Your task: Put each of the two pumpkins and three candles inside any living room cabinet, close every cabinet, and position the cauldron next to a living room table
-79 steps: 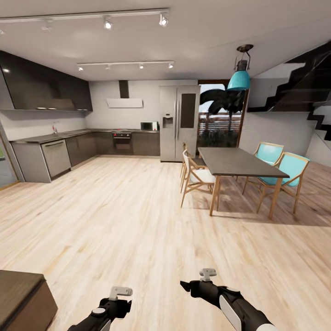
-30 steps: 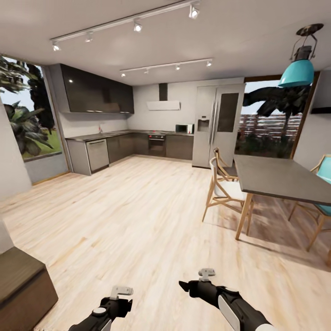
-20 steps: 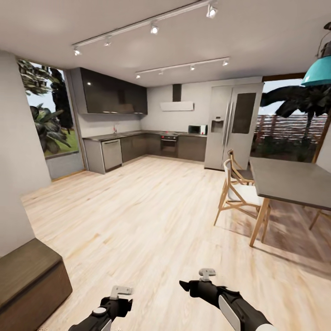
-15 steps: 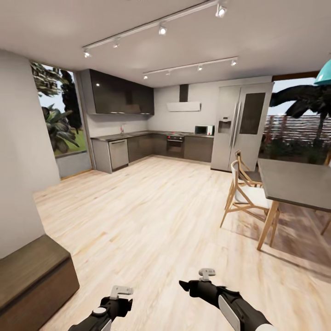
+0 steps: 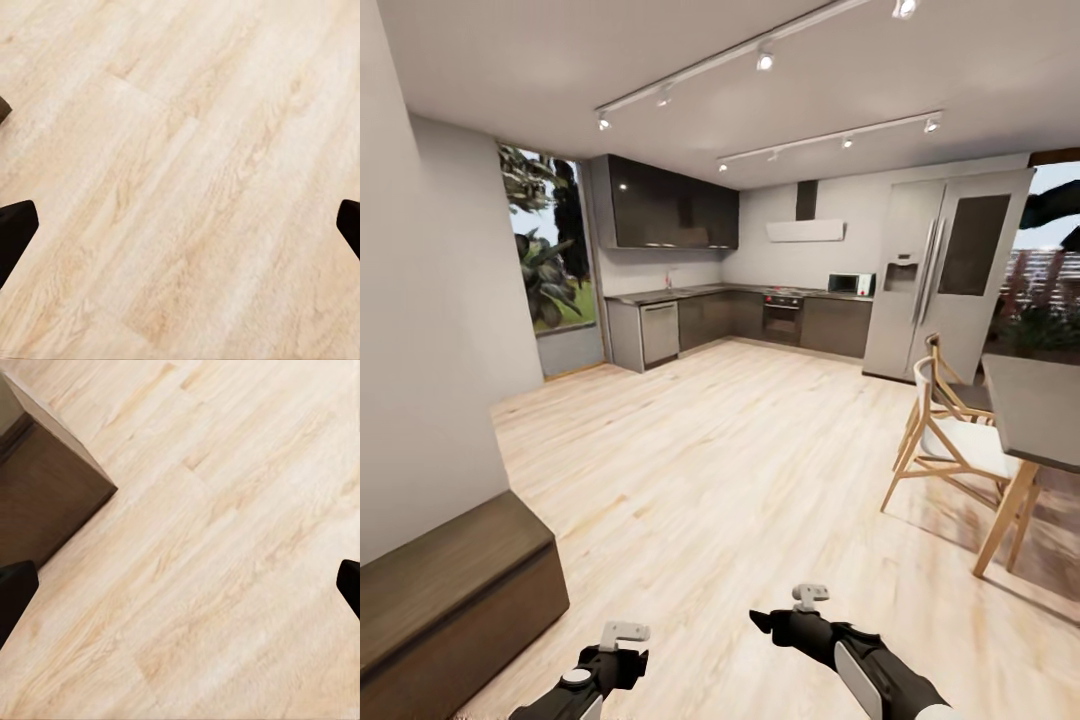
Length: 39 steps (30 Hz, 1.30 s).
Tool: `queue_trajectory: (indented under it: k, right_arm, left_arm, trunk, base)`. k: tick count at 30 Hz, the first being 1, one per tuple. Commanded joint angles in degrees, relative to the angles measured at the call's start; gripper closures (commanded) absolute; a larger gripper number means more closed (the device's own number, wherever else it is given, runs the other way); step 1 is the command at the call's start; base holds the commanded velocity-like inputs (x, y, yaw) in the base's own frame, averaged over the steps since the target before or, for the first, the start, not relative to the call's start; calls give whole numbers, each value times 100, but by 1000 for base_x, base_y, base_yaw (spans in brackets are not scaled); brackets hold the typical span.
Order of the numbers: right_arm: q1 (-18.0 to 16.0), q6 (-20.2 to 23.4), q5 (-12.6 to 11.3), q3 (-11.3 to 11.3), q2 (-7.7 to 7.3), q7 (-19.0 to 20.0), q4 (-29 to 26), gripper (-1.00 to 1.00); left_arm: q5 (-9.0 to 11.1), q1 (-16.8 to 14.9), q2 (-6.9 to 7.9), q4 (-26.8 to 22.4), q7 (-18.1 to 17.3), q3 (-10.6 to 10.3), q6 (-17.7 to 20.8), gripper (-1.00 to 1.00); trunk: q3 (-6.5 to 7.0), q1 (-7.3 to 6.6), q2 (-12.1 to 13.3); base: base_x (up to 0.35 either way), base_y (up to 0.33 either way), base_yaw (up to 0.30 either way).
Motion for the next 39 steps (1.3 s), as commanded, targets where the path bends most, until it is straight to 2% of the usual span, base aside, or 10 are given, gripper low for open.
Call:
queue_trajectory:
  k: [1,15,39]
  right_arm:
    - [-2,31,-34,9,2,-8,-8,-100]
    - [-2,-3,-33,-26,13,-28,-8,-100]
    - [-1,-17,-41,-64,33,-34,-8,-100]
  left_arm:
    - [54,-6,0,7,19,-48,-18,-100]
    - [58,-7,-8,7,18,-48,-18,-100]
    - [58,-9,-8,7,18,-48,-18,-100]
  trunk:
    - [-11,0,-3]
    - [-79,0,-3]
    - [-229,0,-3]
  base:
    - [80,-81,252]
    - [62,-78,245]
    - [1,-4,206]
